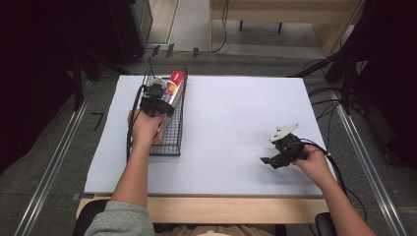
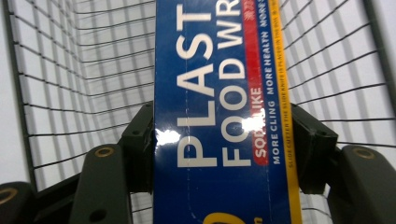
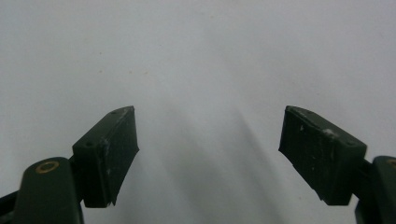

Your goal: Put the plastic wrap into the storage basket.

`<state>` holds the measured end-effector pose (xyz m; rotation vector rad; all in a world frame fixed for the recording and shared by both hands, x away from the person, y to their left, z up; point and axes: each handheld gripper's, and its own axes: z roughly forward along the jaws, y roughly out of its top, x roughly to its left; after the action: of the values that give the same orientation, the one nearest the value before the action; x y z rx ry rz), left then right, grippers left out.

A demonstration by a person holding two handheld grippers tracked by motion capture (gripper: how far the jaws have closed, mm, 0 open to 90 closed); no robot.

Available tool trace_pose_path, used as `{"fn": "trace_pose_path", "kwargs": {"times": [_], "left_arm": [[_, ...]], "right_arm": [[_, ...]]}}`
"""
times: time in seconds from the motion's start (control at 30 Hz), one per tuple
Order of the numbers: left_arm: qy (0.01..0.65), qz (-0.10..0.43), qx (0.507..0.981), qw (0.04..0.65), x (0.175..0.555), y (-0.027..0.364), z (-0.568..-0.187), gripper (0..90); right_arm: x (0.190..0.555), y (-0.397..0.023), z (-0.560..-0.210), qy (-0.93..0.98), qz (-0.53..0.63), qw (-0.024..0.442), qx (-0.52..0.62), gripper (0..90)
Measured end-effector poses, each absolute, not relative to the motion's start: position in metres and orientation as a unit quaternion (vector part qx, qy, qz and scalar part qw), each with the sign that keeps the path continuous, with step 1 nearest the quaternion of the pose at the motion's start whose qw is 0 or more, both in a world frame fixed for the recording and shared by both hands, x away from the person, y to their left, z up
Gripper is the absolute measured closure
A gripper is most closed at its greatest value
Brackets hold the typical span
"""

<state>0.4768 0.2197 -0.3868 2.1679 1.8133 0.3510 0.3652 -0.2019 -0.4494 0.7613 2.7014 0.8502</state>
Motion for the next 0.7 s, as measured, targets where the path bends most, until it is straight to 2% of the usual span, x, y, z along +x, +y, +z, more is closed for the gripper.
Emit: {"fn": "trace_pose_path", "kwargs": {"times": [0.17,0.47,0.7], "left_arm": [[0.623,0.118,0.763,0.130,0.478,0.214,-0.393,37.0],[0.615,0.112,0.768,0.138,0.475,0.214,-0.390,35.8],[0.609,0.113,0.764,0.181,0.467,0.221,-0.374,35.9]], "right_arm": [[0.364,-0.202,-0.449,0.917,0.286,0.106,0.259,19.9],[0.363,-0.203,-0.449,0.916,0.288,0.105,0.258,19.9],[0.362,-0.203,-0.449,0.917,0.285,0.104,0.259,19.9]]}}
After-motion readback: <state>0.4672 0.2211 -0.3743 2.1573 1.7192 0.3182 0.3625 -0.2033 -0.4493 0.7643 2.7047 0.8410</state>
